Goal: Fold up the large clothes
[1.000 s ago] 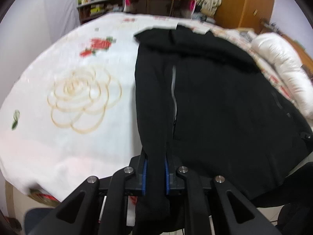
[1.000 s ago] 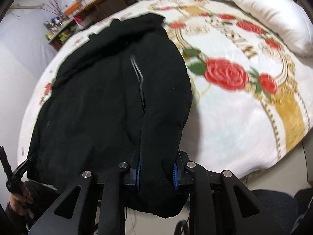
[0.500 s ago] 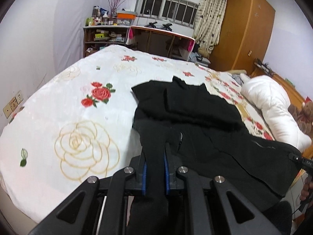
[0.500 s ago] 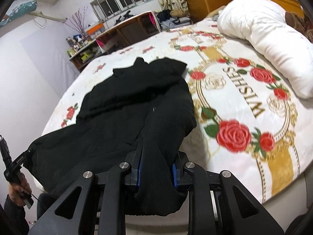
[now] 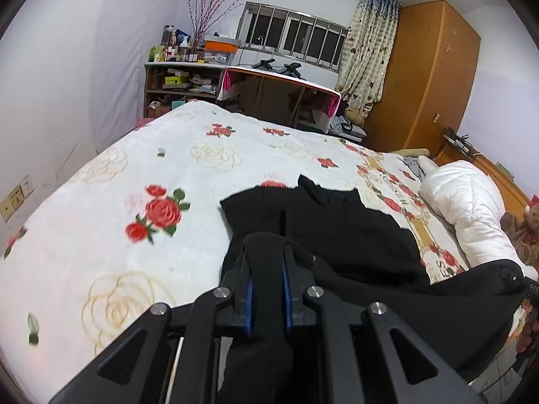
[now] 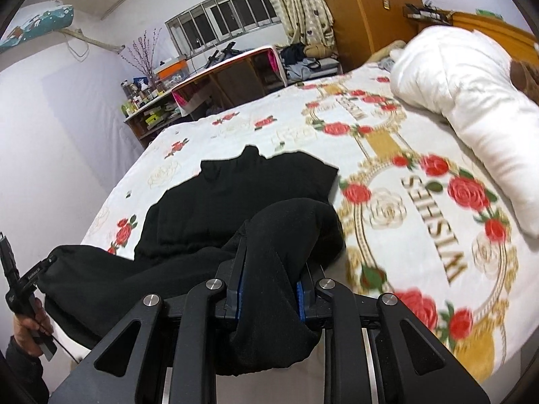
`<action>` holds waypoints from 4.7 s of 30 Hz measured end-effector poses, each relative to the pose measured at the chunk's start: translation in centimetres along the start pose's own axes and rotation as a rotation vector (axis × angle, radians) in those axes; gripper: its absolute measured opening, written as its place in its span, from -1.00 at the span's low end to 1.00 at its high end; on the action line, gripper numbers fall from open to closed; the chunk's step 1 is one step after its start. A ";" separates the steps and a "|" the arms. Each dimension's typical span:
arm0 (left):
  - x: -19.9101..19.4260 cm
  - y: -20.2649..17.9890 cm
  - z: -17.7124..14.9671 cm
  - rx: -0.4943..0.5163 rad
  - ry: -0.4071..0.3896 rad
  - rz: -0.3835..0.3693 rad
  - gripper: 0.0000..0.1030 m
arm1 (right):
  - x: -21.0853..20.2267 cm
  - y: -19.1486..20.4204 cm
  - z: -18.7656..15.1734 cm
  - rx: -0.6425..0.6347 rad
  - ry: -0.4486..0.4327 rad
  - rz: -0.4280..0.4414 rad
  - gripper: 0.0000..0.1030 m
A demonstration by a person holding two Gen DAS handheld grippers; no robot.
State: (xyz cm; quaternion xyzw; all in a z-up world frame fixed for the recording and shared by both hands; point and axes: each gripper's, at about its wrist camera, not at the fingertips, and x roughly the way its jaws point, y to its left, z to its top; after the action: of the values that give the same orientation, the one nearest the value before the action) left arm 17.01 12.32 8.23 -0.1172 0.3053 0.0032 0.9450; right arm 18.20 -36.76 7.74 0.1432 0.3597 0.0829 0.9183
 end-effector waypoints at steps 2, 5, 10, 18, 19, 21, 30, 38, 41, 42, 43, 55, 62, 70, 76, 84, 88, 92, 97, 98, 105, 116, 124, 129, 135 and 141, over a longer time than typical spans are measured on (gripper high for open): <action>1.4 -0.3 1.3 0.000 -0.005 -0.001 -0.73 | 1.2 0.3 1.5 -0.009 -0.004 -0.005 -0.58; 3.9 -0.6 3.1 0.006 -0.007 0.005 -0.73 | 3.8 0.6 4.1 -0.016 -0.007 -0.012 -0.58; 8.5 -0.9 5.4 0.019 0.008 0.022 -0.73 | 8.3 1.1 7.2 -0.031 0.008 -0.034 -0.58; 15.7 -0.5 7.2 -0.006 0.079 0.040 -0.72 | 15.1 1.8 10.0 -0.068 0.072 -0.072 -0.58; 16.6 -0.5 7.2 -0.004 0.089 0.046 -0.72 | 15.7 1.8 10.2 -0.068 0.079 -0.073 -0.58; 18.3 -0.6 7.4 -0.003 0.108 0.053 -0.72 | 17.8 1.5 10.7 -0.060 0.102 -0.077 -0.57; 27.5 0.0 6.6 0.005 0.219 0.095 -0.69 | 26.9 -0.8 11.0 -0.017 0.217 -0.102 -0.51; 29.7 1.4 7.3 -0.067 0.243 0.012 -0.58 | 29.7 -3.0 11.4 0.078 0.239 -0.027 -0.29; 27.6 2.2 8.4 -0.085 0.164 -0.019 -0.22 | 28.5 -3.0 12.1 0.083 0.224 0.006 -0.13; 26.7 2.5 8.9 -0.086 0.132 -0.023 -0.11 | 28.2 -2.9 12.3 0.079 0.219 0.018 -0.09; 25.7 2.8 9.5 -0.094 0.106 -0.032 -0.08 | 27.5 -2.7 12.7 0.068 0.213 0.032 0.00; 22.3 4.2 11.0 -0.057 0.045 -0.020 0.09 | 24.1 -3.2 14.3 0.092 0.181 0.120 0.28; 21.6 5.5 11.0 -0.093 0.009 -0.007 0.15 | 20.8 -5.2 16.8 0.192 0.009 0.179 0.57; 24.7 5.8 8.8 -0.092 0.093 0.000 0.26 | 25.1 -7.0 13.3 0.140 0.123 0.046 0.57; 30.4 4.0 7.5 -0.038 0.215 -0.053 0.26 | 29.0 -8.9 11.5 0.111 0.198 0.009 0.57; 34.9 2.7 6.4 -0.064 0.291 -0.097 -0.06 | 31.6 -8.5 11.4 0.068 0.237 0.031 0.04; 34.0 2.0 6.3 -0.033 0.272 -0.064 -0.68 | 31.7 -7.2 11.3 0.023 0.220 -0.031 -0.59; 30.6 2.4 8.1 -0.029 0.158 -0.019 -0.76 | 29.7 -6.4 12.4 0.012 0.153 -0.058 -0.68; 28.7 2.2 11.7 -0.023 0.060 0.004 -0.76 | 27.9 -4.6 15.7 -0.043 0.067 -0.093 -0.71; 29.0 2.0 12.4 -0.013 0.047 0.008 -0.76 | 28.2 -4.4 16.3 -0.043 0.062 -0.101 -0.71; 37.5 1.8 10.3 0.083 0.172 0.137 -0.75 | 36.0 -5.4 16.6 -0.061 0.169 -0.195 -0.71; 40.1 2.4 8.3 0.063 0.210 0.160 -0.63 | 40.8 -7.2 14.1 -0.039 0.244 -0.219 -0.56; 35.9 3.6 10.2 0.020 0.150 0.178 -0.38 | 35.6 -6.2 15.6 -0.045 0.150 -0.254 -0.36; 32.0 2.6 11.1 -0.013 0.061 0.155 -0.38 | 31.5 -4.5 16.2 -0.046 0.033 -0.212 -0.32; 30.3 -4.7 7.7 0.123 0.065 -0.058 -0.38 | 32.8 0.8 11.6 -0.150 0.114 -0.079 -0.32; 37.4 -2.9 5.5 0.066 0.196 0.018 -0.43 | 38.1 -2.2 10.6 -0.135 0.166 -0.161 -0.35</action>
State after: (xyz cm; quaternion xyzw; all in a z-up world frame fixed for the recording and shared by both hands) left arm 50.80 8.25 -8.44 -0.0832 0.3971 -0.0097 0.9140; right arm 53.31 -31.25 -9.83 0.0442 0.4384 0.0445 0.8966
